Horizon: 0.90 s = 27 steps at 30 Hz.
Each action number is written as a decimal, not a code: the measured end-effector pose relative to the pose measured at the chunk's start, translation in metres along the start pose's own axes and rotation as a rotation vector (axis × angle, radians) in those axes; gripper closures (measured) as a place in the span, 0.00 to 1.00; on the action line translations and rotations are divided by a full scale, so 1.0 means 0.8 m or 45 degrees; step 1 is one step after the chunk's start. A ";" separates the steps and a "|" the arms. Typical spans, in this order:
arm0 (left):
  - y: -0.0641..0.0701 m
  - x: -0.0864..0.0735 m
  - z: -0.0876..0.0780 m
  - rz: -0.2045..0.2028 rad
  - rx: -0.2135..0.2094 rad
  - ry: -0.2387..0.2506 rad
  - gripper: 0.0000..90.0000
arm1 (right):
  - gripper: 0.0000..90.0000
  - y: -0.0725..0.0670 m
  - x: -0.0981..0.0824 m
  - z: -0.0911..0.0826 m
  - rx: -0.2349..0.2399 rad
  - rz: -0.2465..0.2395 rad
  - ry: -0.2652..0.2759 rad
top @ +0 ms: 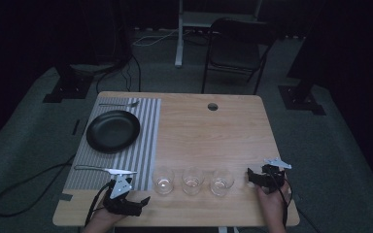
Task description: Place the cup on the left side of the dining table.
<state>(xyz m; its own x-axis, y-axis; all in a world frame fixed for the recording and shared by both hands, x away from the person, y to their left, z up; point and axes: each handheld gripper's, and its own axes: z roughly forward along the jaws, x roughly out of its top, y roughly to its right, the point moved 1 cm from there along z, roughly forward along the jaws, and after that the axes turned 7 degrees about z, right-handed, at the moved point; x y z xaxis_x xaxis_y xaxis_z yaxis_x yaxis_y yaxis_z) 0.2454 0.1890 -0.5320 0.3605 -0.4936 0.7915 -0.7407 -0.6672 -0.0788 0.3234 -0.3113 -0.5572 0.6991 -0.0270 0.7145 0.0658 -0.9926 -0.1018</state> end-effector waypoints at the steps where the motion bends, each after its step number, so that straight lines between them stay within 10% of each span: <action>1: 0.002 0.002 0.002 0.003 -0.005 0.008 0.03 | 0.14 0.000 0.000 0.000 0.000 0.000 0.000; 27: 0.023 0.032 0.046 0.031 -0.053 0.094 0.06 | 0.14 0.000 0.000 0.000 0.000 0.000 0.000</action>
<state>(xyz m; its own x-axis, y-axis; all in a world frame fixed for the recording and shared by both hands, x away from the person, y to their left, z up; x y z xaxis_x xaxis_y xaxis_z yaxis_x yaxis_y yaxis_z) 0.2620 0.1439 -0.5355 0.3000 -0.4660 0.8324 -0.7722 -0.6310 -0.0749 0.3234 -0.3113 -0.5572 0.6991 -0.0269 0.7145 0.0659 -0.9926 -0.1018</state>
